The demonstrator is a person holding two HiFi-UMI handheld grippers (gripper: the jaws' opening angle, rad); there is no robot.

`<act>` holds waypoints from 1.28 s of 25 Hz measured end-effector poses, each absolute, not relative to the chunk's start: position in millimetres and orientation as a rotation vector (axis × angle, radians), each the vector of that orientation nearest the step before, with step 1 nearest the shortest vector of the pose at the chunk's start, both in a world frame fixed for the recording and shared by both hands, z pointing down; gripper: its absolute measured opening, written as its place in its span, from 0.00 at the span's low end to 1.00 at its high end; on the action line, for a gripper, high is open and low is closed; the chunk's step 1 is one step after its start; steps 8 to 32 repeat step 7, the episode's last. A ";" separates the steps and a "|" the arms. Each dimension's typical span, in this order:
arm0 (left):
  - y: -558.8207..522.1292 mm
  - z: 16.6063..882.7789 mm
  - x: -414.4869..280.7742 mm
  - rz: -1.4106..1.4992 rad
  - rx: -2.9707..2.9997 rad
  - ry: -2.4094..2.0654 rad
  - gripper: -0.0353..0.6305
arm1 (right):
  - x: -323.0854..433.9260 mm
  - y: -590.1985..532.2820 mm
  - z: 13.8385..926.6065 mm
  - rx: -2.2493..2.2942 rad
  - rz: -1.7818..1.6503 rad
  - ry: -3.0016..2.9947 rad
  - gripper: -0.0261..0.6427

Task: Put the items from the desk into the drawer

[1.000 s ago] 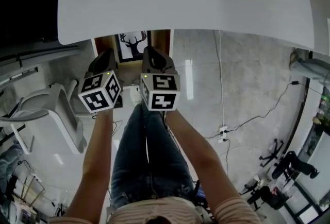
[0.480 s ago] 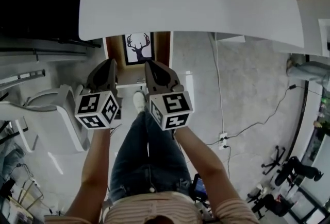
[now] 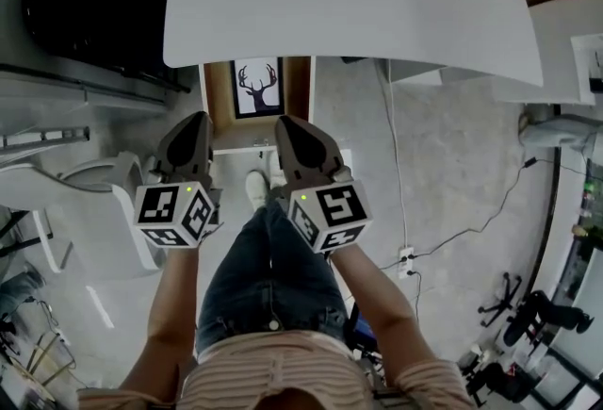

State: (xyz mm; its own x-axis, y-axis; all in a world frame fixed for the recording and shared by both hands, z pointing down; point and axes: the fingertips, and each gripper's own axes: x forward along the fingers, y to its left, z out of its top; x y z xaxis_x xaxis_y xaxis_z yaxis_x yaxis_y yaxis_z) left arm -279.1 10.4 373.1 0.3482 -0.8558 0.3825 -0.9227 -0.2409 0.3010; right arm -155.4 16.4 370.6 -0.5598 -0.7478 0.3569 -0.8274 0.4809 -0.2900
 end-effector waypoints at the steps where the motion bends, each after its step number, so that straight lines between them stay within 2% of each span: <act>1: 12.8 368.2 -281.5 0.179 2.153 -1.549 0.07 | -155.8 19.4 365.9 1.370 0.644 -2.549 0.06; 7: 28.6 346.2 -290.8 0.136 2.187 -1.544 0.07 | -157.0 36.9 343.1 1.386 0.638 -2.597 0.06; 32: 28.6 346.2 -290.8 0.136 2.187 -1.544 0.07 | -157.0 36.9 343.1 1.386 0.638 -2.597 0.06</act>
